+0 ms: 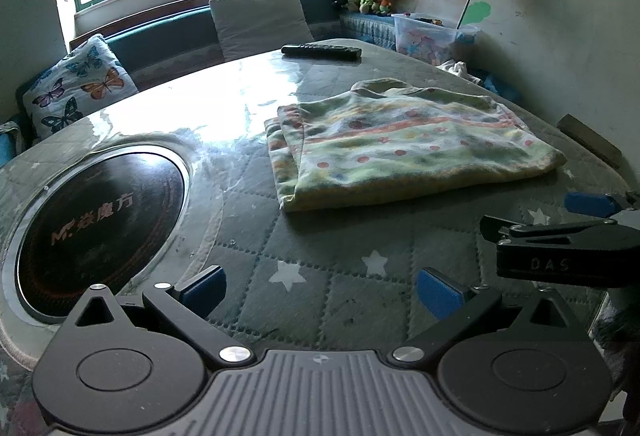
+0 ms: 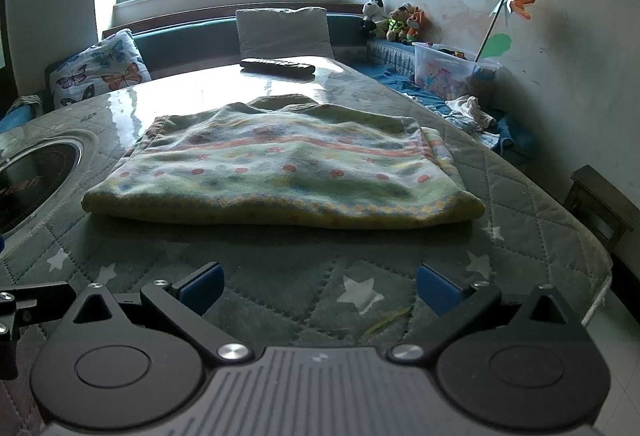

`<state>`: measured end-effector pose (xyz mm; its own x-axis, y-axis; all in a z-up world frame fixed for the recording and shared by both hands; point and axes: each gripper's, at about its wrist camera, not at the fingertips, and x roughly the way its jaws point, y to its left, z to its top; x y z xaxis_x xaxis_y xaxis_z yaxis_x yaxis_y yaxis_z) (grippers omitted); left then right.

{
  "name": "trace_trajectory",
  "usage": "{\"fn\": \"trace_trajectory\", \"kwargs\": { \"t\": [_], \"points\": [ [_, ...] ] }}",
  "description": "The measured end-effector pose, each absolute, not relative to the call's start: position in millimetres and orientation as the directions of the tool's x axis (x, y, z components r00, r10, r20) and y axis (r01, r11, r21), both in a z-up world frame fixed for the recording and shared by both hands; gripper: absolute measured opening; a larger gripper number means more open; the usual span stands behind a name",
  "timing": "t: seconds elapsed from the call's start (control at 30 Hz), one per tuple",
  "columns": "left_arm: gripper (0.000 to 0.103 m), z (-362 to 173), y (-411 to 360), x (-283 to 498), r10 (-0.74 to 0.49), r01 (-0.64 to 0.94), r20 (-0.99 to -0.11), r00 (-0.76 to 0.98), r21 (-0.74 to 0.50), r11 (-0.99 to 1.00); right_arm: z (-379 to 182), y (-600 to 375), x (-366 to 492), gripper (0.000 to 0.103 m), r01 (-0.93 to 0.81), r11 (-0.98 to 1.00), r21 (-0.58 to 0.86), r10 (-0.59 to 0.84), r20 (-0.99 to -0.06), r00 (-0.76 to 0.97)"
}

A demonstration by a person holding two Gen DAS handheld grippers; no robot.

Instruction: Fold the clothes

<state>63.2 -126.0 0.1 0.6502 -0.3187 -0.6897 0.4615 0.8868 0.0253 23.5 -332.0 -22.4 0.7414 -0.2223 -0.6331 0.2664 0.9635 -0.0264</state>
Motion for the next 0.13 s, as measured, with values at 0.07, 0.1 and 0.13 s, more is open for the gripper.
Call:
{"fn": "trace_trajectory", "kwargs": {
  "t": [0.07, 0.1, 0.13],
  "points": [
    [0.103, 0.3, -125.9, 63.2, -0.32, 0.462, -0.686, 0.653, 0.027, 0.886, -22.9, -331.4, 24.3, 0.103, 0.266, 0.964, -0.028, -0.223, -0.635, 0.74],
    [0.103, 0.4, -125.8, 63.3, -0.319, 0.462, -0.684, 0.655, 0.028, 0.887, -23.2, -331.1, 24.8, 0.103, 0.266, 0.964, -0.029, -0.223, -0.636, 0.739],
    [0.103, 0.5, -125.6, 63.7, -0.319, 0.461, -0.683, 0.657, 0.029, 0.887, -23.3, -330.9, 25.2, 0.103, 0.266, 0.964, -0.029, -0.223, -0.636, 0.739]
  ]
}}
